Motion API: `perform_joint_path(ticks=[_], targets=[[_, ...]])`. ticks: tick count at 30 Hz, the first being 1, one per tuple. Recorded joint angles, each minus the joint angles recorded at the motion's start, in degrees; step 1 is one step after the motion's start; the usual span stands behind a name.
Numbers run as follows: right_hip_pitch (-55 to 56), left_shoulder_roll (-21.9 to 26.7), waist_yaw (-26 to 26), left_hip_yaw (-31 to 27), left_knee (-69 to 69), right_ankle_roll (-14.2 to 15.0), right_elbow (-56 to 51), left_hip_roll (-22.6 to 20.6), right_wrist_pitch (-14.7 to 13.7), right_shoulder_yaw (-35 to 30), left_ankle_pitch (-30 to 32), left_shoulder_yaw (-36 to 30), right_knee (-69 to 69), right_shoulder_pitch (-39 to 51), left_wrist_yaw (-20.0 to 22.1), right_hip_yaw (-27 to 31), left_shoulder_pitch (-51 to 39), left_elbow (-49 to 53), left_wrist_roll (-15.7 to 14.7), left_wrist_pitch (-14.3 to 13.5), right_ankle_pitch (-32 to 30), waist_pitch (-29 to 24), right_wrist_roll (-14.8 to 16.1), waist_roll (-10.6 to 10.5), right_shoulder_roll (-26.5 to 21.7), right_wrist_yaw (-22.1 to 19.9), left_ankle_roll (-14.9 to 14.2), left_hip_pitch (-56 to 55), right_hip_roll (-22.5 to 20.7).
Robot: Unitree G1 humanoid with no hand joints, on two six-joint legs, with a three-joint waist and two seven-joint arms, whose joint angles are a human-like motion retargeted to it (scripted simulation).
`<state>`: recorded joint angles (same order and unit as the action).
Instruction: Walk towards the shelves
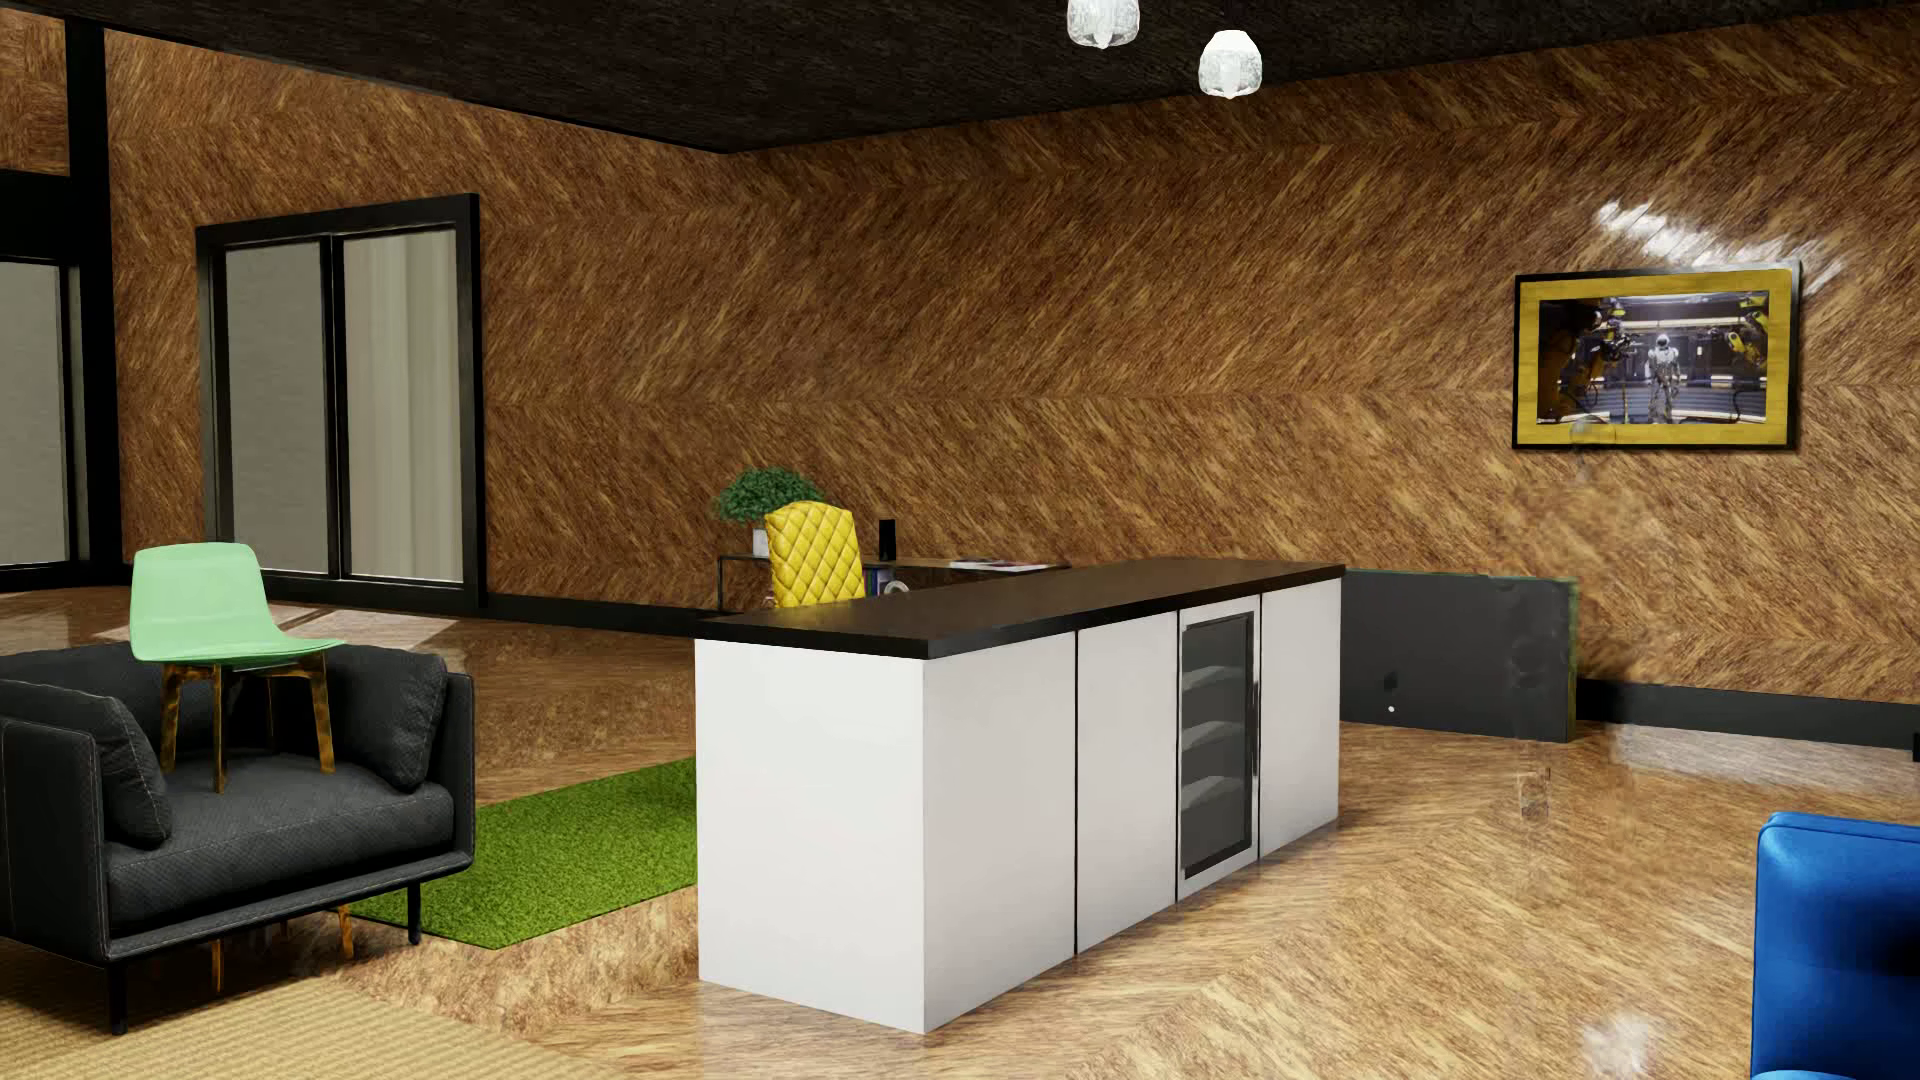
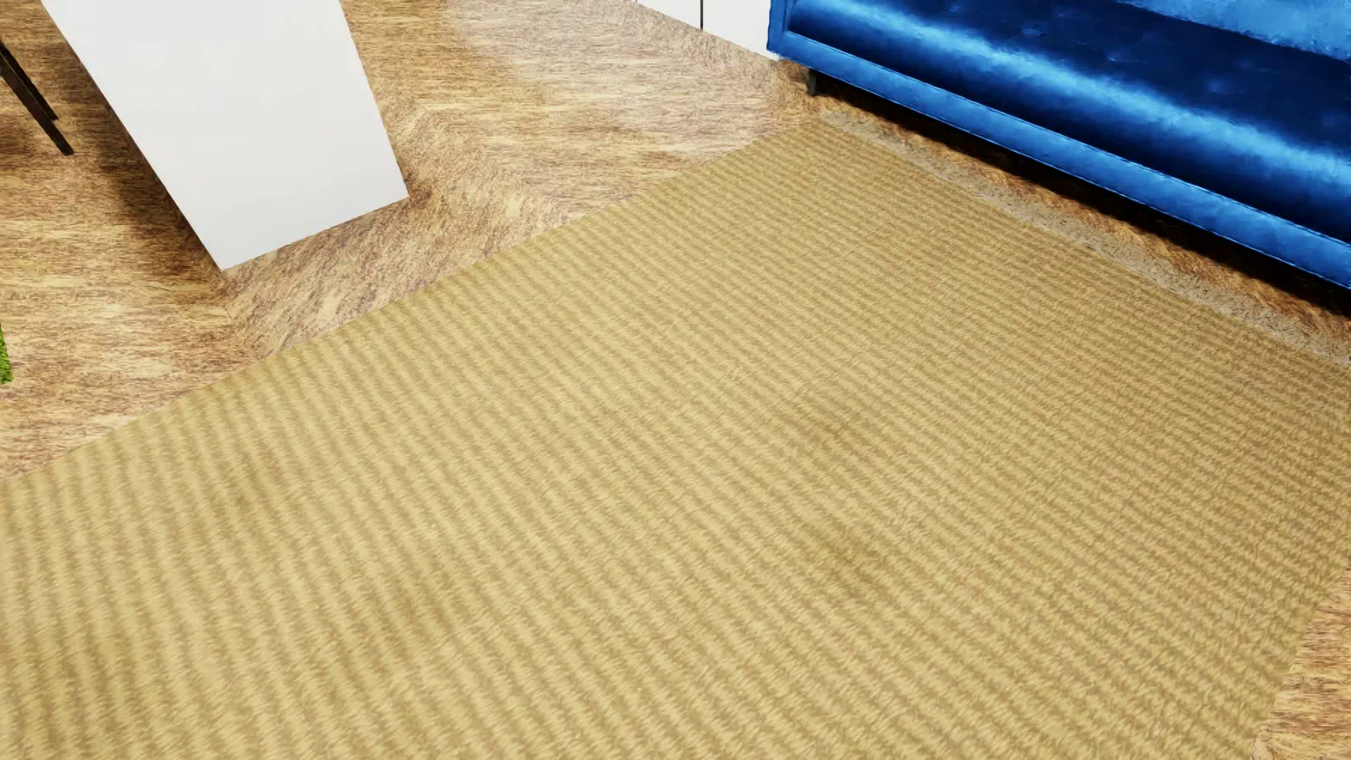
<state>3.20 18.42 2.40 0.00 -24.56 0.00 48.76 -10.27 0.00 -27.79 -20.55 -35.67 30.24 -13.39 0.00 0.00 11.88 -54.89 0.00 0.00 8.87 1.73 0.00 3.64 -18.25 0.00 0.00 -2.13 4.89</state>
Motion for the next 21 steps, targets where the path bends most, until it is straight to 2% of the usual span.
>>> perform_joint_path(ticks=[3,8,9,10,12,13,14,15,17,18,21], targets=[[-0.5,0.3,-0.3,0.0,0.6,0.0,-1.5,-0.5,0.0,1.1,3.6,1.4,-0.3,1.9,0.0,0.0,-1.1,2.4,0.0,0.0,0.2,0.1,0.0,0.5,0.9,0.0,0.0,-1.5,0.2],[-2.1,-0.7,-0.3,0.0,0.0,0.0,-1.1,-1.1,0.0,1.0,5.4,1.7,-1.1,2.2,0.0,0.0,-1.7,5.1,0.0,0.0,2.7,-0.1,0.0,0.9,1.2,0.0,0.0,-1.9,0.3],[-0.7,-1.2,-1.9,0.0,-0.4,0.0,-1.3,-0.7,0.0,1.5,6.6,2.2,-1.0,2.3,0.0,0.0,-2.2,5.1,0.0,0.0,3.2,-0.6,0.0,0.3,1.0,0.0,0.0,-2.7,-0.4],[-0.1,-1.0,-0.4,0.0,-0.6,0.0,-1.1,-1.3,0.0,1.1,7.4,0.1,0.1,1.6,0.0,0.0,-2.0,5.6,0.0,0.0,4.3,-0.8,0.0,0.5,0.8,0.0,0.0,-2.7,-0.2],[4.4,-0.7,0.2,0.0,-1.0,0.0,-0.9,-1.6,0.0,2.0,6.0,-0.8,7.1,0.0,0.0,0.0,-1.9,5.4,0.0,0.0,7.1,-2.1,0.0,0.3,0.3,0.0,0.0,-1.2,-0.3],[7.5,-0.1,0.7,0.0,-0.5,0.0,0.2,-2.5,0.0,1.7,4.9,-2.3,13.9,-0.4,0.0,0.0,-2.5,4.8,0.0,0.0,6.4,-3.7,0.0,1.1,0.5,0.0,0.0,1.4,0.7],[10.9,1.8,1.2,0.0,-0.4,0.0,0.1,-2.3,0.0,1.0,3.9,-1.5,19.5,-0.8,0.0,0.0,-1.7,9.5,0.0,0.0,7.0,-5.0,0.0,1.2,0.6,0.0,0.0,2.8,0.1],[14.0,2.4,3.8,0.0,-0.1,0.0,0.4,-1.2,0.0,0.6,2.5,-2.8,23.8,-1.8,0.0,0.0,-2.3,9.3,0.0,0.0,7.4,-4.7,0.0,0.6,0.6,0.0,0.0,3.8,0.2],[18.6,2.2,6.2,0.0,1.2,0.0,0.9,0.0,0.0,0.7,0.1,-2.6,21.2,-3.6,0.0,0.0,-3.7,9.5,0.0,0.0,5.7,-5.3,0.0,-0.9,-0.1,0.0,0.0,7.4,-0.5],[22.2,1.3,9.1,0.0,1.0,0.0,1.7,0.8,0.0,0.1,-1.0,-0.6,19.2,-3.7,0.0,0.0,-5.6,7.5,0.0,0.0,4.1,-5.5,0.0,-1.7,-0.7,0.0,0.0,6.8,0.3],[27.5,1.3,10.2,0.0,1.9,0.0,5.8,1.0,0.0,0.4,-7.8,-0.1,11.8,-4.9,0.0,0.0,-7.9,7.7,0.0,0.0,-1.6,-7.0,0.0,-1.6,-0.8,0.0,0.0,14.7,1.2]])
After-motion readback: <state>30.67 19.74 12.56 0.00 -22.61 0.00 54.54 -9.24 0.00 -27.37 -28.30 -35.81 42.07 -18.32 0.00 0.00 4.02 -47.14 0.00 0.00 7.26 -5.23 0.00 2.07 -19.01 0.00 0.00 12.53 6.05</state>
